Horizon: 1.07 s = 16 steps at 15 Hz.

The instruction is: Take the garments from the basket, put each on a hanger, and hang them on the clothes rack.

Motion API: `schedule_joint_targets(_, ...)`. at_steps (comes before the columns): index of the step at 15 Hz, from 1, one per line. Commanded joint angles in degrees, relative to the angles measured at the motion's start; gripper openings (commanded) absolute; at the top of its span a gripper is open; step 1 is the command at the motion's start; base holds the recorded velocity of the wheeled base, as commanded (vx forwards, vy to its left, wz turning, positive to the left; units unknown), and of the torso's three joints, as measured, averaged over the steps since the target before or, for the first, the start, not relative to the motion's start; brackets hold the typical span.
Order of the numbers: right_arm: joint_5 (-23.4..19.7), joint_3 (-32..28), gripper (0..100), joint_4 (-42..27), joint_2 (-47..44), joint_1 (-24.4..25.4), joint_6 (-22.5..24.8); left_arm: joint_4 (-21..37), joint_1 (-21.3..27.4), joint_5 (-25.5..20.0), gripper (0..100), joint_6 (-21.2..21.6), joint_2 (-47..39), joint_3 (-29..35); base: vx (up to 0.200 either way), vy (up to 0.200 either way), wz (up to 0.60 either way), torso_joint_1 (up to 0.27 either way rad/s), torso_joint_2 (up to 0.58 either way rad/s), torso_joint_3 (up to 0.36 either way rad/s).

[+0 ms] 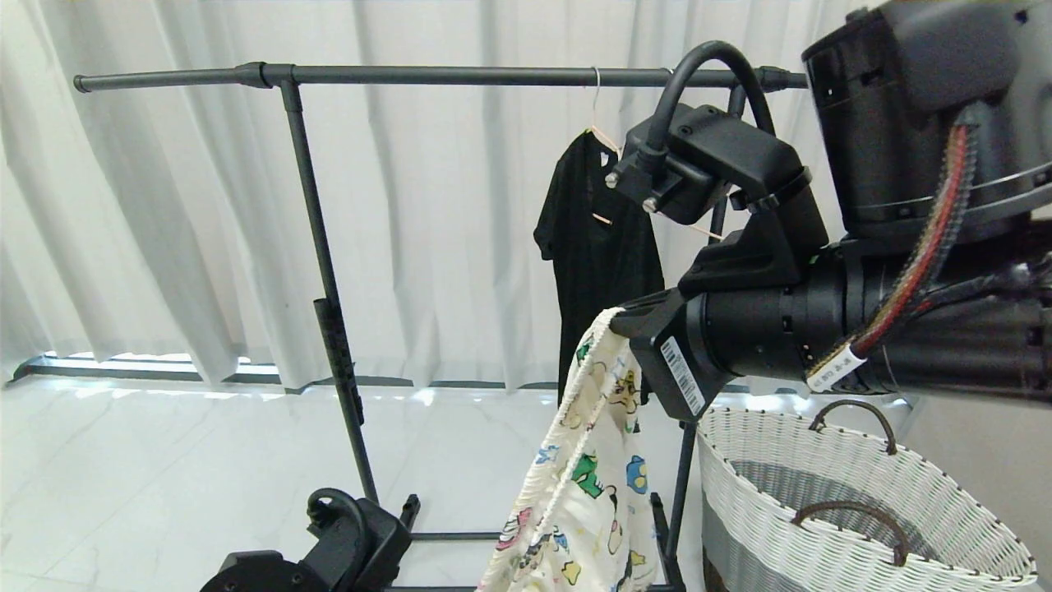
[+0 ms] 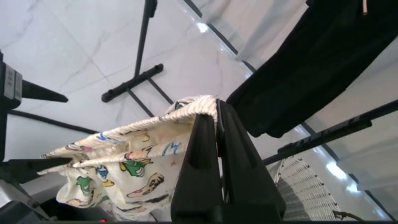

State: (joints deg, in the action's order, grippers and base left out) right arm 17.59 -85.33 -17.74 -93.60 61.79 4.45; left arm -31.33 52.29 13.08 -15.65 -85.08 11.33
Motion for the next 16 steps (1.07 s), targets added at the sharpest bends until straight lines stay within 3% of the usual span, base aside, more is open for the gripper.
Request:
schedule_joint_targets(1, 0.16, 0.26, 0, 0.07, 0.87, -0.01, 0.03, 0.13, 0.01, 0.02, 100, 0.01, 0.7, -0.87, 0.0, 0.0, 0.0, 0.0, 0.0, 0.0)
schedule_joint_targets(2, 0.16, 0.34, 0, 0.07, 1.14, -0.45, 0.03, 0.13, 0.1, 0.02, 100, 0.1, 0.7, -0.69, 0.0, 0.0, 0.0, 0.0, 0.0, 0.0)
schedule_joint_targets(3, 0.16, 0.34, 0, -0.02, 1.31, -0.71, 0.03, 0.13, 0.27, 0.02, 0, 0.45, 0.7, -0.51, 0.0, 0.0, 0.0, 0.0, 0.0, 0.0)
schedule_joint_targets(6, 0.25, 0.43, 0, -3.27, 2.28, -1.76, 0.03, 0.13, 0.36, 0.81, 0, 3.44, 1.14, -0.6, 0.0, 0.0, 0.0, 0.0, 0.0, 0.0)
schedule_joint_targets(8, 0.43, 0.43, 0, -9.68, 5.09, -2.64, -1.37, 0.13, 0.36, 2.3, 0, 11.08, 3.6, -1.04, 0.0, 0.0, 0.0, 0.0, 0.0, 0.0)
schedule_joint_targets(10, 0.43, 0.52, 0, -12.94, 6.94, -2.64, -3.13, 0.13, 0.19, 2.39, 0, 12.49, 5.63, -0.16, 0.0, 0.0, 0.0, 0.0, 0.0, 0.0)
schedule_joint_targets(12, 0.69, 2.63, 0, -16.01, 10.02, -2.64, -4.98, 2.24, -0.17, 2.3, 0, 12.84, 8.79, 7.31, 0.0, 0.0, 0.0, 0.0, 0.0, 0.0)
schedule_joint_targets(16, 1.66, 9.84, 0, -16.28, 17.75, -2.73, -4.98, 36.43, -0.87, -0.07, 0, 12.49, 11.87, 37.19, 0.0, 0.0, 0.0, 0.0, 0.0, 0.0)
